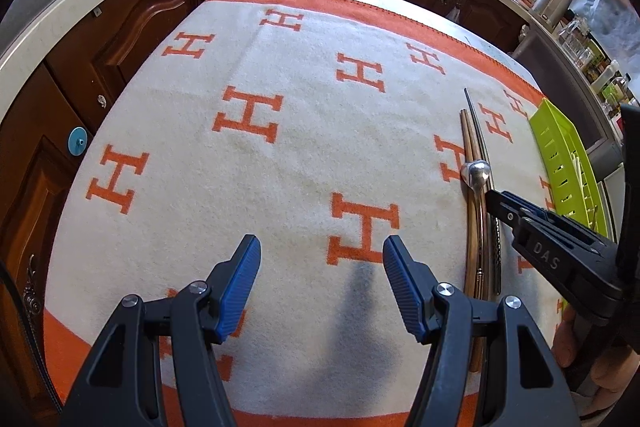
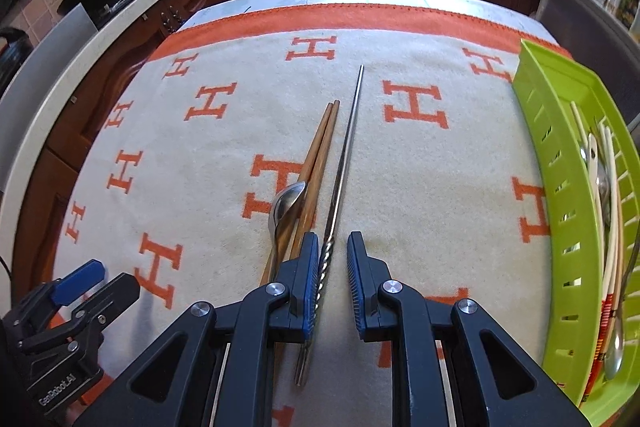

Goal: Organize utensils
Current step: 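Grasp a steel chopstick with the right gripper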

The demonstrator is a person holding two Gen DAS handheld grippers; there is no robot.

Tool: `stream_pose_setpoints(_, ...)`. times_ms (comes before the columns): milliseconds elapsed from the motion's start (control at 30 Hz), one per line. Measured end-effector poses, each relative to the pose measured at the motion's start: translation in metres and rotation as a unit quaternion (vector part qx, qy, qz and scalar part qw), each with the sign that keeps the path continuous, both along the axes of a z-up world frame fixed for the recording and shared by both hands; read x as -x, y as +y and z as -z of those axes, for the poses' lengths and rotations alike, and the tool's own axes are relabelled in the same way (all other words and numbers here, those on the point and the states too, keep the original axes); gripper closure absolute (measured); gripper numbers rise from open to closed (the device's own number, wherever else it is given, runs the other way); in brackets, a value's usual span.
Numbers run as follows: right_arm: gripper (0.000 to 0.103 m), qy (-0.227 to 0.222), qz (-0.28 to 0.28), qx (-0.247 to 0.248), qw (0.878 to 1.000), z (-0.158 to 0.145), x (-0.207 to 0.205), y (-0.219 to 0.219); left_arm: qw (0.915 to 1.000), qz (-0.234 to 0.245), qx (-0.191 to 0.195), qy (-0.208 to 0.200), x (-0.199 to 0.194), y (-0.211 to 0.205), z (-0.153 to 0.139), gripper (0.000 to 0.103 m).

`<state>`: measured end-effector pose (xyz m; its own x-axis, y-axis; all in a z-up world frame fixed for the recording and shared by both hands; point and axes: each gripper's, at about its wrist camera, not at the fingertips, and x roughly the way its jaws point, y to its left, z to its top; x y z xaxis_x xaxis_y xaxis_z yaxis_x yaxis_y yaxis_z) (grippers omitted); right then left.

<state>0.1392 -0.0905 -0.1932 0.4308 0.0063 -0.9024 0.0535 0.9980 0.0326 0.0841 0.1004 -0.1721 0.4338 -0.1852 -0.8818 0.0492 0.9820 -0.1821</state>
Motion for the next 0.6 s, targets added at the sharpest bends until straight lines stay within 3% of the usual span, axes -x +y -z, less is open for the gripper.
stream_pose_setpoints(167, 0.088, -0.014, -0.009, 0.031, 0.999, 0.001, -0.002, 0.007, 1.0, 0.006, -0.001, -0.004, 0.002, -0.004, -0.003, 0.041)
stream_pose_setpoints(233, 0.089, -0.016, -0.004, 0.018, 1.0, 0.001, -0.001, 0.002, 0.9999, 0.009, -0.002, -0.005, 0.004, -0.006, -0.005, 0.041)
stream_pose_setpoints(300, 0.097, -0.015, 0.009, 0.009, 1.0, 0.001, -0.002, -0.007, 0.9999, 0.011, -0.004, -0.007, 0.005, -0.008, -0.007, 0.041)
stream_pose_setpoints(600, 0.098, -0.024, 0.071, -0.06, 0.995, -0.011, 0.019, -0.063, 0.9997, 0.023, -0.002, -0.008, 0.008, -0.017, -0.013, 0.041)
